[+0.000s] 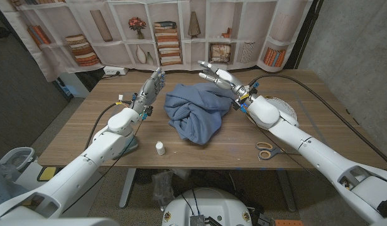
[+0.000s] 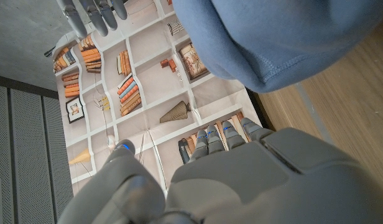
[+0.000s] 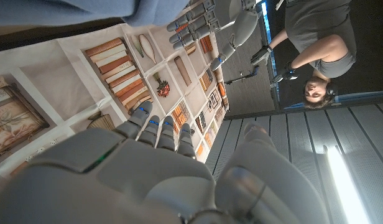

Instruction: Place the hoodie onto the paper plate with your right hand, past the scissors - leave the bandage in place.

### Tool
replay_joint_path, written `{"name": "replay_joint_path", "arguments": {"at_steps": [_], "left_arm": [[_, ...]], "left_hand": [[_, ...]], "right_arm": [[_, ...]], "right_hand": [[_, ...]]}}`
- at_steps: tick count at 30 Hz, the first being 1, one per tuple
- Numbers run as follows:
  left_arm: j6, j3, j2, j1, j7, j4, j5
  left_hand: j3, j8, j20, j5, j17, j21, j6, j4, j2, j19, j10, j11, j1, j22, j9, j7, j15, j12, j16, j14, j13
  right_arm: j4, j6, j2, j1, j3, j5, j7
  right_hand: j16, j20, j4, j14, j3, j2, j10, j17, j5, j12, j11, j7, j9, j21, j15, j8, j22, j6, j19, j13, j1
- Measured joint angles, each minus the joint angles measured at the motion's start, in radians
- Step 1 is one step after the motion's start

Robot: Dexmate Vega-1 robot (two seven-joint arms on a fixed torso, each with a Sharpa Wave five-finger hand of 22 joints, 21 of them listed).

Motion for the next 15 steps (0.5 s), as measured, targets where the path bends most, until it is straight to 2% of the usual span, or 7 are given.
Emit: {"name": "replay_joint_path", "arguments": {"at_steps": [6, 8, 15], "left_arm": [[-0.002, -0.001, 0.004, 0.005, 0.0, -0.005, 0.0], [-0.002, -0.001, 0.005, 0.007, 0.0, -0.008, 0.0], [-0.002, -0.005, 0.009, 0.012, 0.003, -0.017, 0.0]], "left_hand": [[0.0, 0.0, 0.0, 0.0, 0.0, 0.0, 0.0, 0.0, 0.0, 0.0, 0.0, 0.0, 0.0, 0.0, 0.0, 0.0, 0.0, 0.0, 0.0, 0.0, 0.0], [0.0, 0.0, 0.0, 0.0, 0.0, 0.0, 0.0, 0.0, 0.0, 0.0, 0.0, 0.0, 0.0, 0.0, 0.0, 0.0, 0.0, 0.0, 0.0, 0.0, 0.0], [0.0, 0.0, -0.004, 0.0, 0.0, 0.0, 0.0, 0.0, 0.0, 0.004, 0.0, 0.0, 0.0, 0.0, 0.0, 0.0, 0.0, 0.0, 0.0, 0.0, 0.0]], "right_arm": [[-0.012, -0.012, -0.006, 0.003, -0.005, -0.028, -0.003], [-0.017, -0.015, -0.008, 0.004, -0.006, -0.036, -0.006], [-0.035, -0.035, -0.017, 0.004, -0.008, -0.078, -0.021]], "right_hand": [[-0.004, 0.02, -0.004, -0.011, -0.004, -0.005, -0.019, 0.0, 0.0, -0.006, 0.002, -0.01, 0.0, -0.012, 0.011, 0.0, 0.0, -0.011, -0.009, 0.0, 0.005], [-0.004, 0.031, -0.008, -0.015, -0.008, -0.006, -0.028, 0.0, 0.0, -0.006, 0.003, -0.004, 0.0, -0.018, 0.015, 0.0, 0.0, -0.017, -0.012, 0.0, 0.006], [-0.009, 0.087, -0.02, -0.031, -0.011, -0.017, -0.04, 0.0, 0.0, -0.006, 0.003, -0.01, 0.0, -0.035, 0.023, 0.0, 0.0, -0.033, -0.024, 0.004, 0.017]]}}
